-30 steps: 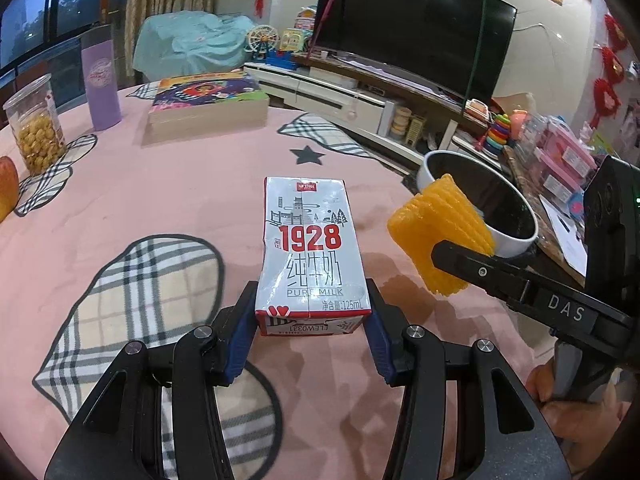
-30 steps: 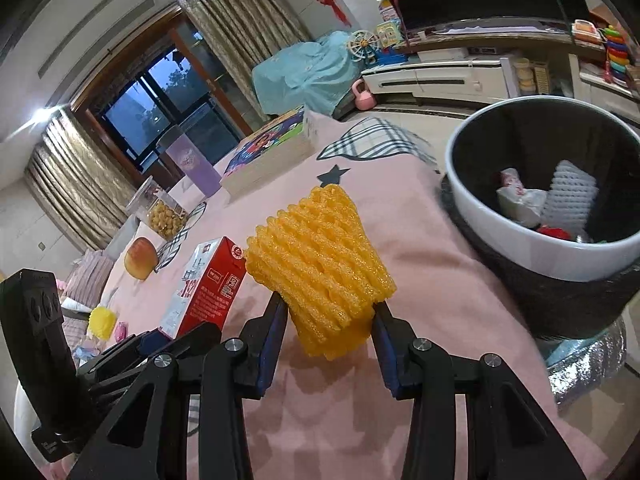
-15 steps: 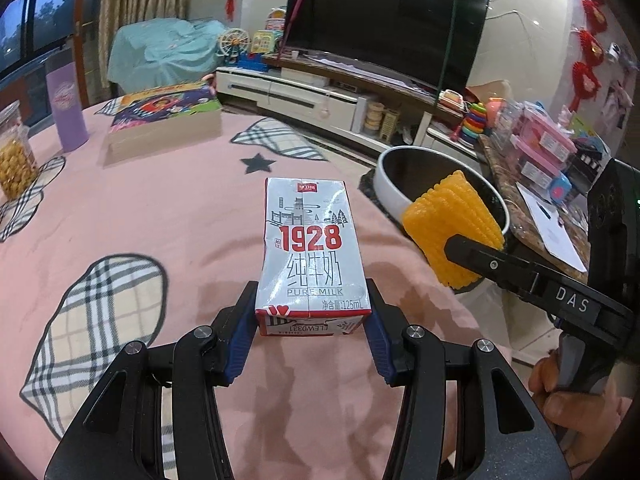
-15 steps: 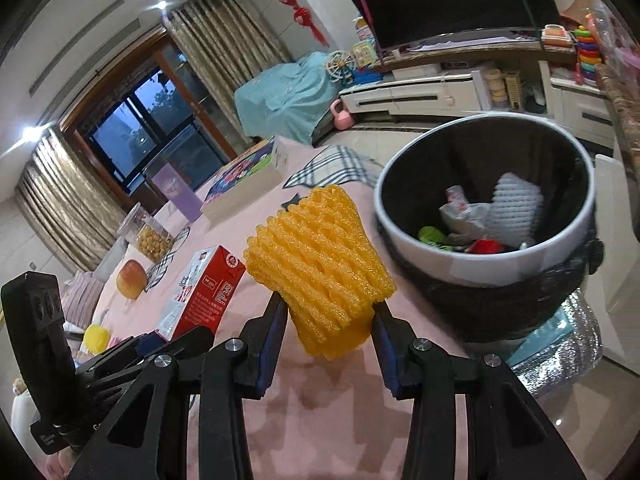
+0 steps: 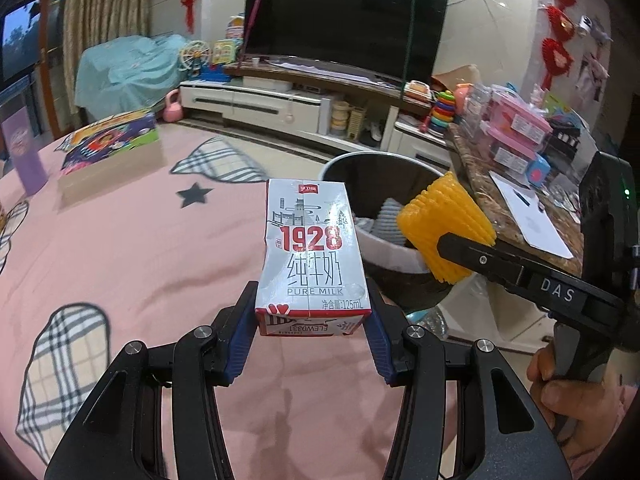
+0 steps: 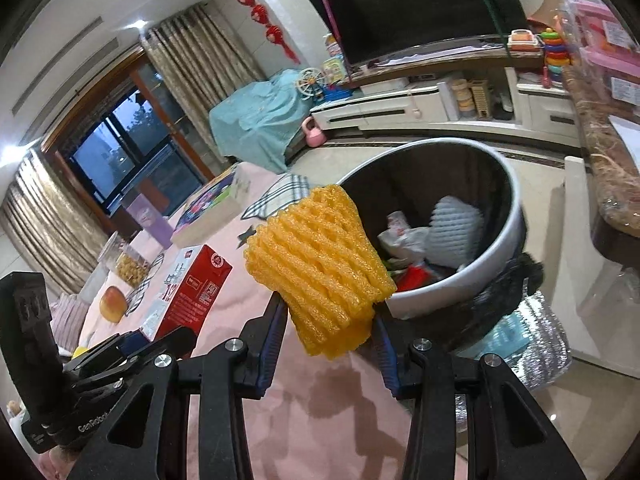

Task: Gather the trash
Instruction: 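Carry the milk carton and orange foam net over the black bin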

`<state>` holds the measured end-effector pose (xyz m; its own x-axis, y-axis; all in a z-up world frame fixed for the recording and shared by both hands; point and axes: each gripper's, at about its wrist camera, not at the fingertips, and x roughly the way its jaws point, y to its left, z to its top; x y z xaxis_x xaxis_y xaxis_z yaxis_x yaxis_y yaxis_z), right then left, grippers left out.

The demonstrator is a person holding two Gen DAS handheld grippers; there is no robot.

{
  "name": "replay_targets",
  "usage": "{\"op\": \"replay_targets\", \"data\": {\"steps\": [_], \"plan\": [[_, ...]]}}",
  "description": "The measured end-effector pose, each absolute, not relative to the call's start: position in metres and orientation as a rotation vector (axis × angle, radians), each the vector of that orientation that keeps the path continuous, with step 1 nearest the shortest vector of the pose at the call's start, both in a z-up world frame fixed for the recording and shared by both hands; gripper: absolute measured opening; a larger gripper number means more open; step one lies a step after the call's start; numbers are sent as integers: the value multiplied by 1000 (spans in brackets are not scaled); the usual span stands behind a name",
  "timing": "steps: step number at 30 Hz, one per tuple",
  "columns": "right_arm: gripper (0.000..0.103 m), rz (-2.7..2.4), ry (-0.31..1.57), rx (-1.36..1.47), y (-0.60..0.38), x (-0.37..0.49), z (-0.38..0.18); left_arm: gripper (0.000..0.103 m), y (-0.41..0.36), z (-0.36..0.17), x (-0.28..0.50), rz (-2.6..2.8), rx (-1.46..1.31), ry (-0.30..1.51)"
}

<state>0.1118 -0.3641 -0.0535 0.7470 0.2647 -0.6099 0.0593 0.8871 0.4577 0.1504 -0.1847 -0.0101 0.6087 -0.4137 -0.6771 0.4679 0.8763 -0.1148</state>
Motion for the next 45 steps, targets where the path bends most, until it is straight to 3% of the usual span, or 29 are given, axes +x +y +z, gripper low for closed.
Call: {"op": "replay_targets", "data": {"steps": [45], "plan": [[44,29,814,397,-431,172,-52,49,-290,-12,207,-586,196,799]]}}
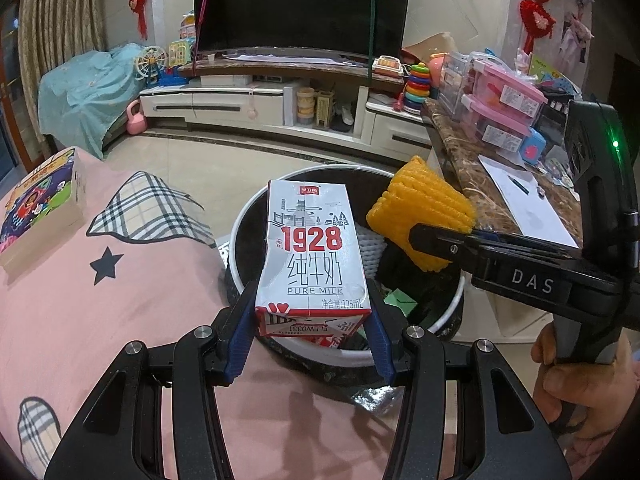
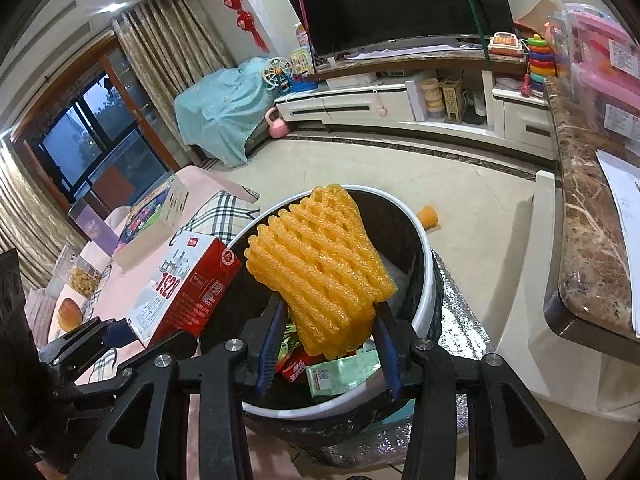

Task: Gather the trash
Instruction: 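Carry the milk carton and orange foam net over the black bin, then open both tools over the bin to drop the carton and foam net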

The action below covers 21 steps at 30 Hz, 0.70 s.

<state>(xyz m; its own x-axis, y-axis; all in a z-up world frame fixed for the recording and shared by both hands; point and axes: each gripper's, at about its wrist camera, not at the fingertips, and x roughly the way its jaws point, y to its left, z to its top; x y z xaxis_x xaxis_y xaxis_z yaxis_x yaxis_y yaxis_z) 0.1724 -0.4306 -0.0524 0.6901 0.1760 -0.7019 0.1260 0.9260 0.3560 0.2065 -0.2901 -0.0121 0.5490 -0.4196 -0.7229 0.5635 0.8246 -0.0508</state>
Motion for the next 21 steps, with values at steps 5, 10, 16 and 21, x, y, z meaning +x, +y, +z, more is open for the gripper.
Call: {"op": "replay_targets", "data": {"steps": [5,10,16,21], "plan": [[44,32,820,394,-432,178,-51,49,-293,-14,211,-583,201,808],[45,34,834,388,-433,181,-53,49,-295,-16,213,-580,204,814],[45,35,837,390,-435,183,-53,49,-297,-16,216,-576,202,821],[52,32,843,396,-437,185,-54,50,-297,-17,221,-567,193,841]]}}
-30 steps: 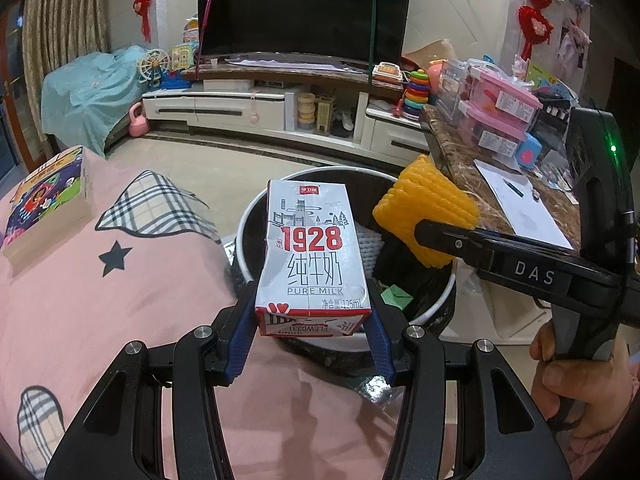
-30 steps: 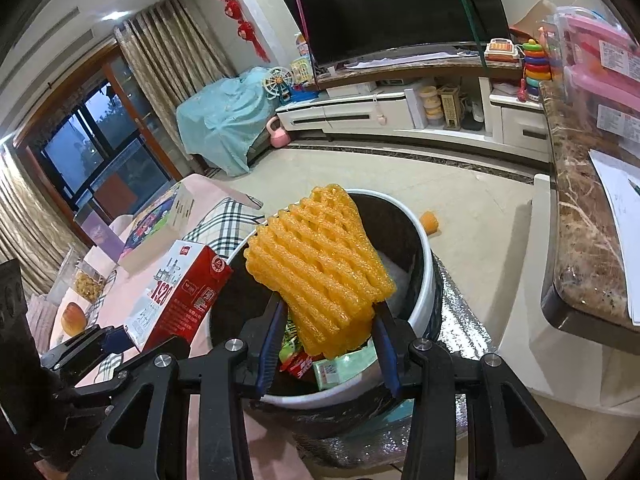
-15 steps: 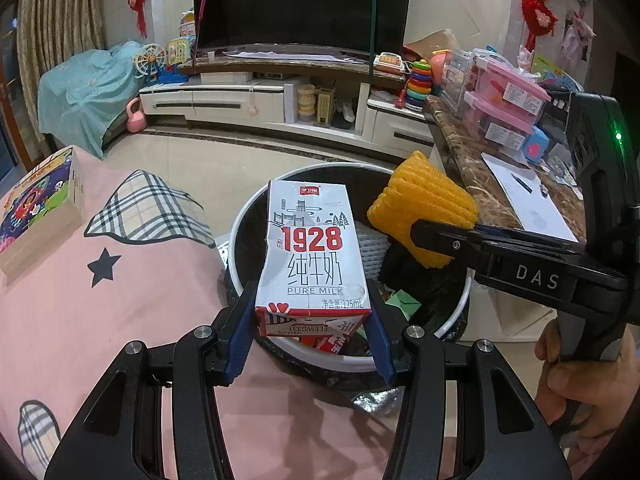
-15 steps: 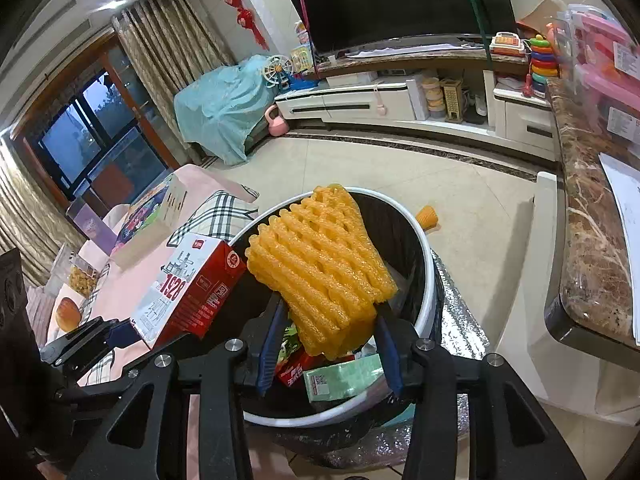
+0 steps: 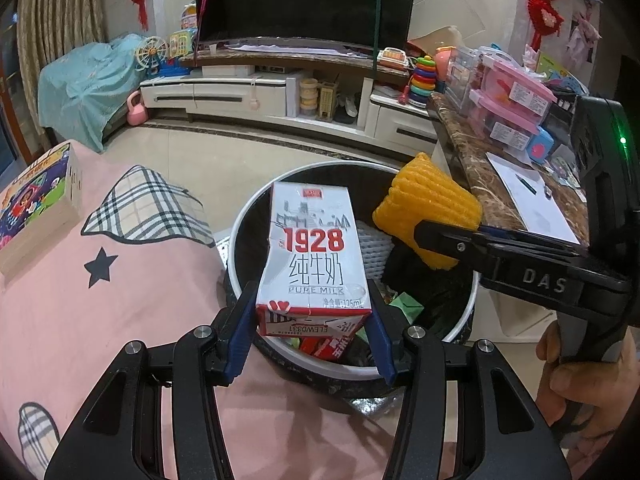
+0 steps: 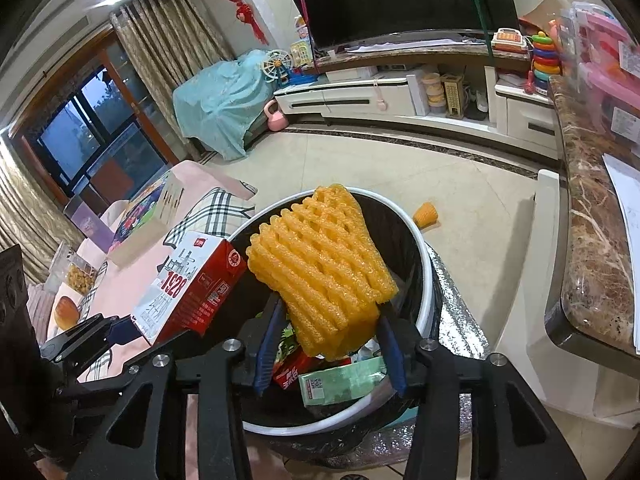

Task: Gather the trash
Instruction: 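Open both tools over the bin to drop the carton and foam net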

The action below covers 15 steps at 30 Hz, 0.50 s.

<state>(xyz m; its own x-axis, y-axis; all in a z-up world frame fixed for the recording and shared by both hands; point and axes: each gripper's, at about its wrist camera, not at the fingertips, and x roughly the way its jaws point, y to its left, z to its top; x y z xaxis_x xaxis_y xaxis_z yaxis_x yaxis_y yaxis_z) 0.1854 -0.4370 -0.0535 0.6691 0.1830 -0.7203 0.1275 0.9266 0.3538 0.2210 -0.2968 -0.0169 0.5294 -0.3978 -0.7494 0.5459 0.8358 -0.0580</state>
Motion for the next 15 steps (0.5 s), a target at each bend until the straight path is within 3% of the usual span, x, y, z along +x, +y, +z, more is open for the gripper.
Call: {"op": "replay_targets", "data": {"steps": [4,6,13,15], "plan": [[61,24,831,416,-441,183,-51,54,-293,-15,223,-566,174,850],[71,21,819,417,-441,182,-47,57,-289,-12,222,-562,165,840],[72,26,788,443,-437,168,-40,62,-261,-6,206,-541,109,819],[77,27,773,463,-434,158,-39,63,-247,-6,197,-526,82,815]]}}
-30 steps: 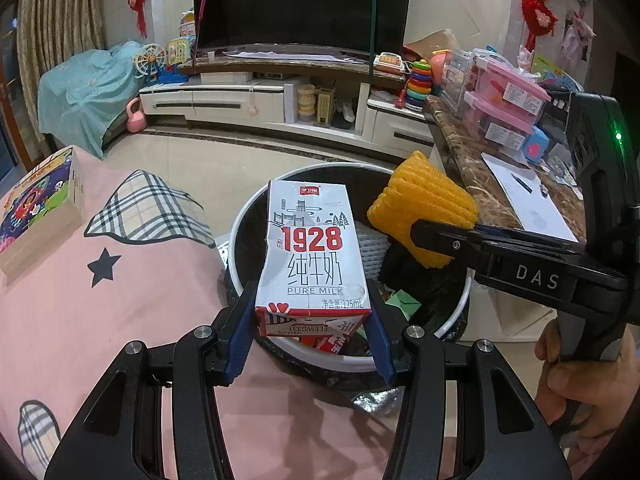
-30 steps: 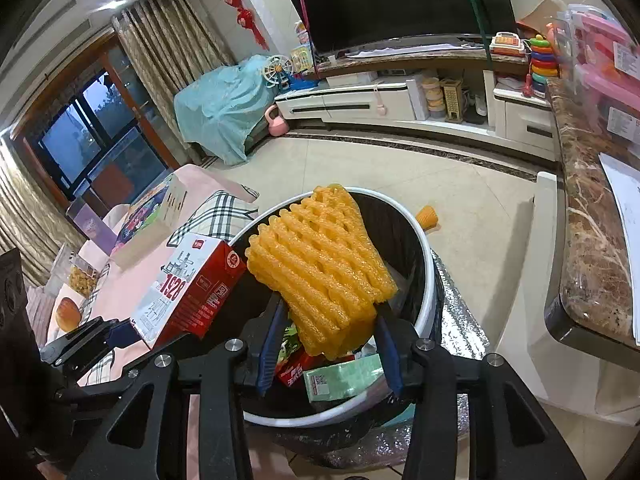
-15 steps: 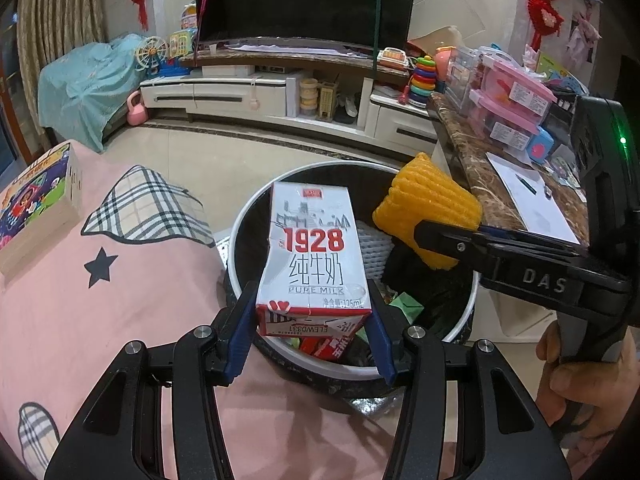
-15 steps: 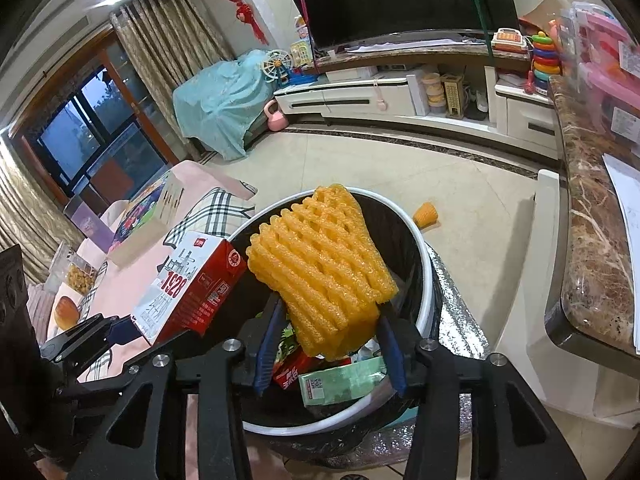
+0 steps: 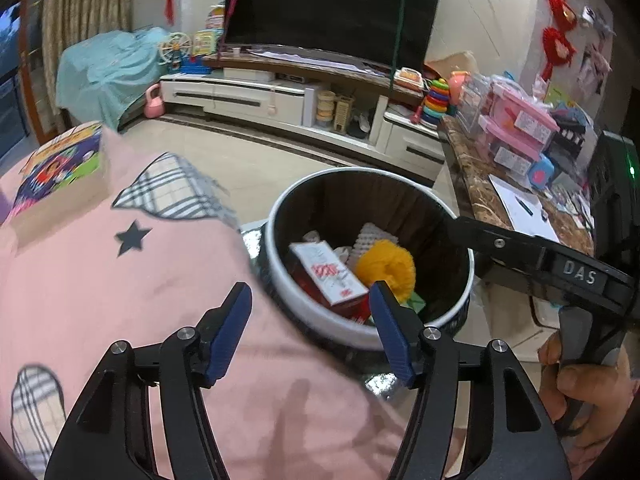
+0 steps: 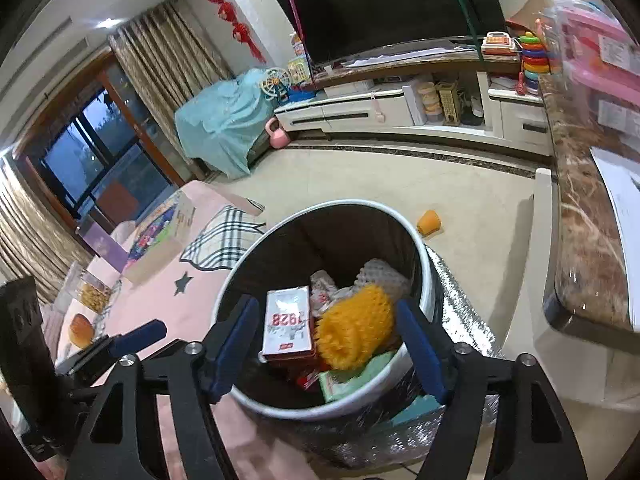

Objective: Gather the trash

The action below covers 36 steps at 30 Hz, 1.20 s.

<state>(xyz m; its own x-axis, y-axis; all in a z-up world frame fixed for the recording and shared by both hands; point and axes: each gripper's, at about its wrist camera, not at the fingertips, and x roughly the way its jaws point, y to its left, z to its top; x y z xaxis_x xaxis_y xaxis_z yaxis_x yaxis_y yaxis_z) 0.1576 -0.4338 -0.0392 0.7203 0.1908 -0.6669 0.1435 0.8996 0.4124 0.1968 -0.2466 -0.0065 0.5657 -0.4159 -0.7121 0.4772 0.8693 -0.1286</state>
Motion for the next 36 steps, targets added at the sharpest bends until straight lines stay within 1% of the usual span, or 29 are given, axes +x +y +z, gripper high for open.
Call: {"op": "replay_targets", "data": {"steps": [7,9,10,12,14,19,22,24,26,28,32,36], "plan": [[81,29,736,525,-417,122,-41,68,-204,-9,162,-482,2,784],[84,27,727,532,-410,112,-42,71,-192,-11,149,-462,-15,771],[86,26,723,535,-406,106,-44,71,-187,-12,144,-458,-27,769],[91,22,718,547,-399,95,-46,72,-177,-14,134,-452,-46,766],[94,12,713,561,-396,87,-48,72,-168,-16,126,-441,-60,764],[96,-3,698,540,-379,65,-48,73,-150,-15,105,-426,-83,736],[97,-6,687,518,-371,54,-46,79,-142,-10,85,-414,-78,686],[100,-21,674,502,-365,45,-42,87,-137,-7,74,-404,-76,657],[102,-44,651,470,-359,35,-37,93,-131,-3,62,-386,-76,619],[102,-55,627,432,-353,28,-30,94,-125,2,53,-373,-78,582],[102,-88,553,344,-341,13,-8,103,-116,16,37,-322,-69,496],[103,-155,404,218,-323,-9,16,103,-107,25,18,-253,-37,381]]}}
